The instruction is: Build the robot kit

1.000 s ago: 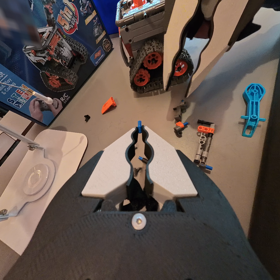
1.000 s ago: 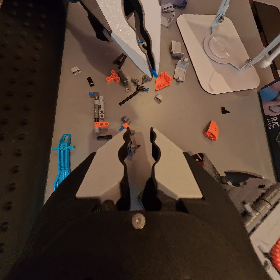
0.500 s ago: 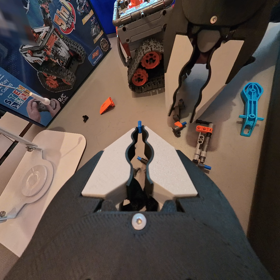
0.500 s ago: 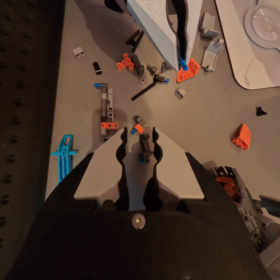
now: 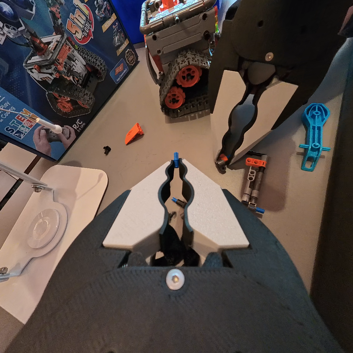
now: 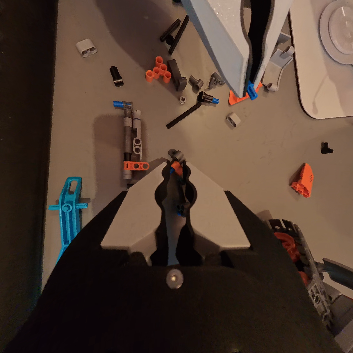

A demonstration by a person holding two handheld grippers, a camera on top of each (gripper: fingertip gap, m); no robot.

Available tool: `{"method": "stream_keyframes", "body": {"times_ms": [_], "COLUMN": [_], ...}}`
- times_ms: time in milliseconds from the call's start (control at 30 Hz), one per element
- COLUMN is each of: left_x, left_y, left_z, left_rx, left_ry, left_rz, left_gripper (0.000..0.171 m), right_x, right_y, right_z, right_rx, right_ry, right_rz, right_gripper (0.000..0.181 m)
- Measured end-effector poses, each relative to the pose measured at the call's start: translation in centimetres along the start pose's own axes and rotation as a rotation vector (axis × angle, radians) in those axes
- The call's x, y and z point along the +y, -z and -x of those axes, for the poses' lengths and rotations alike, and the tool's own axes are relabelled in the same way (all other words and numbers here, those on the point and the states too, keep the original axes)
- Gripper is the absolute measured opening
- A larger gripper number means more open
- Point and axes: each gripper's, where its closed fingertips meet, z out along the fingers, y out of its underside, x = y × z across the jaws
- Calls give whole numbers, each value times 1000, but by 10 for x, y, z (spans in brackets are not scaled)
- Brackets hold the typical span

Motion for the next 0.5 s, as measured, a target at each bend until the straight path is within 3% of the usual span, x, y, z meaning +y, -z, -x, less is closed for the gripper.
{"method": "stream_keyframes", "body": {"times_ms": [500], "left_x": [0], "left_y": [1], "left_z": [1], "left_rx": [-5], "left_ry": [2], "left_rz": [-1], "left_gripper": [2], "right_x": [-8], "right_y": [5], "right_z": [-10], "right_rx": [178], "right_ry": [176], "right_rz": [21], "right_gripper": [9]}}
